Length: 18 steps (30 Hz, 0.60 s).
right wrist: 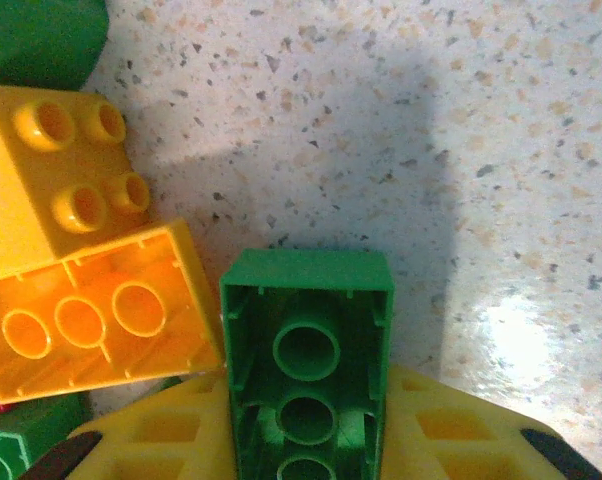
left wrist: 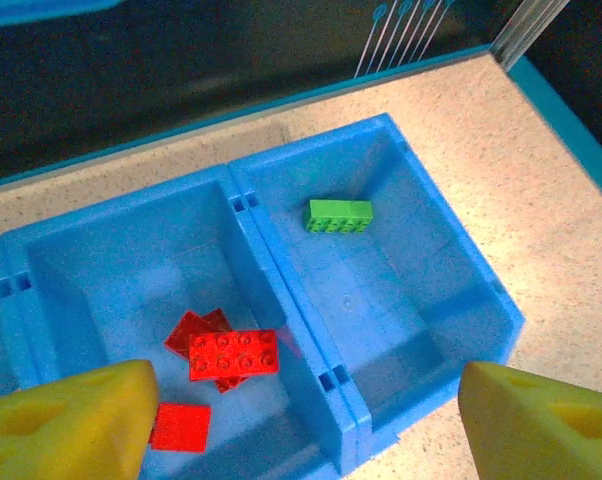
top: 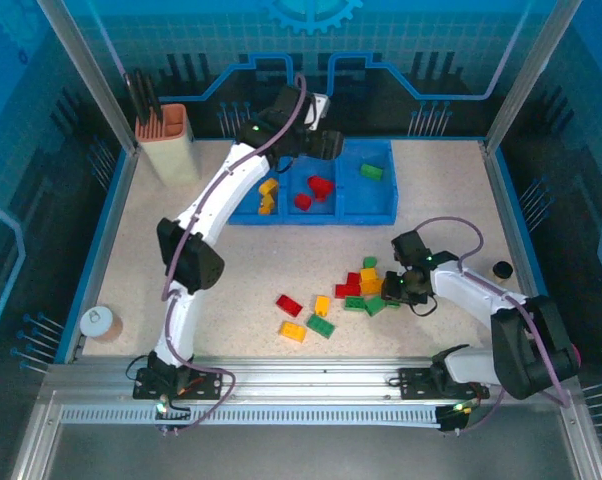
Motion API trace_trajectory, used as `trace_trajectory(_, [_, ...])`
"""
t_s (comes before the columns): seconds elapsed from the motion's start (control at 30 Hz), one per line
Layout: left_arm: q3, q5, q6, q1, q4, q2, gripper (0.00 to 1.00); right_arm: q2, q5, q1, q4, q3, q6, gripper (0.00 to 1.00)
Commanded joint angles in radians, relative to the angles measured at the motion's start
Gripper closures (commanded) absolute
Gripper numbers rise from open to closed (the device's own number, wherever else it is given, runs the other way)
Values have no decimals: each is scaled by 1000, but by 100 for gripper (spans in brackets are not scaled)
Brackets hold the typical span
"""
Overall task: Sort the legos into containers by color
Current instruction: Pick up the lego from the bottom-right of the table, then place the lego in the container.
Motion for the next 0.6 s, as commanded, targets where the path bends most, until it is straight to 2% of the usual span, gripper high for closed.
trace_trajectory(0.0, [-86,26,36,-4,5,-134,20,-44,34,-16,-107,76,-57,70])
trace_trajectory(0.13, [-301,-12,55,-3,5,-302,20,-84,62,-23,-205,210,-114,70])
trace_trajectory(0.23, [-522,-48,46,-3,28,-453,19,-60,80,-32,-224,346,-172,70])
trace_trajectory(0.37, [-755,-70,-5,-3,16,-609,19,67,101,-43,-180,537,-266,71])
trace_trajectory(0.57, [-1016,-80,-119,-4,-13,-757,19,299,112,-50,-72,803,-357,71])
